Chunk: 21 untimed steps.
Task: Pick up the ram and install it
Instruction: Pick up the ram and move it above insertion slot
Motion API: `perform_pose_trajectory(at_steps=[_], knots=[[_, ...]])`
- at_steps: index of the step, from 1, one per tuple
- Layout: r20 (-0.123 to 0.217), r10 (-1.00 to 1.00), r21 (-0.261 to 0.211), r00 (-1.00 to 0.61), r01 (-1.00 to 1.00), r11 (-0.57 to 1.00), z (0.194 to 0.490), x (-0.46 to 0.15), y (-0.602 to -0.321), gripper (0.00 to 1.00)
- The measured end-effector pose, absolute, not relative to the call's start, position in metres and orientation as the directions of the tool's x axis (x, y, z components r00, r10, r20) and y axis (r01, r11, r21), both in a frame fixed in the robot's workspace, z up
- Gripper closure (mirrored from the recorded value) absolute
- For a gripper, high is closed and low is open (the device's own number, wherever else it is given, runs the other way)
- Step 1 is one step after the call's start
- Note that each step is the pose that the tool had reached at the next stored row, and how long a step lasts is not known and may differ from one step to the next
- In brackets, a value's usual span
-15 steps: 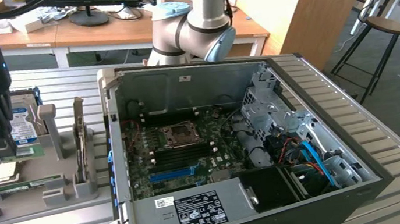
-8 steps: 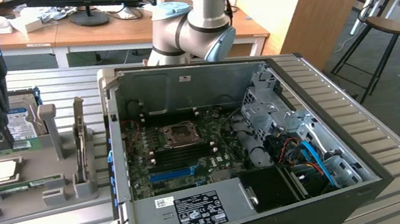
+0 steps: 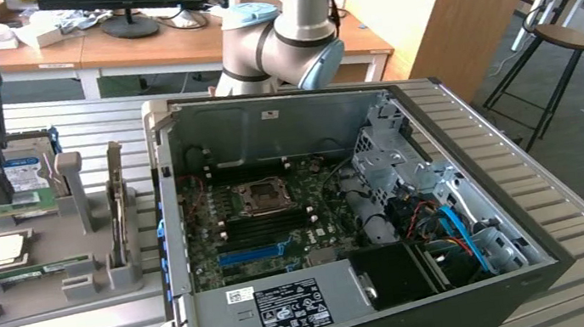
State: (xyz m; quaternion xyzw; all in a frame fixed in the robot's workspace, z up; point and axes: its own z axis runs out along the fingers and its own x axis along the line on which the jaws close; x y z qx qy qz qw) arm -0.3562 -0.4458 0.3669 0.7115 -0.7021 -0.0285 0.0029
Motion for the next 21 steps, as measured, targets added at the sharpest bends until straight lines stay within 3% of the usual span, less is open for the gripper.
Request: perform_pose_trajectory(at_steps=[21], knots=[[-0.036, -0.999, 0.044, 0.009, -0.999, -0.010, 0.405, -0.356, -0.446, 0.89]])
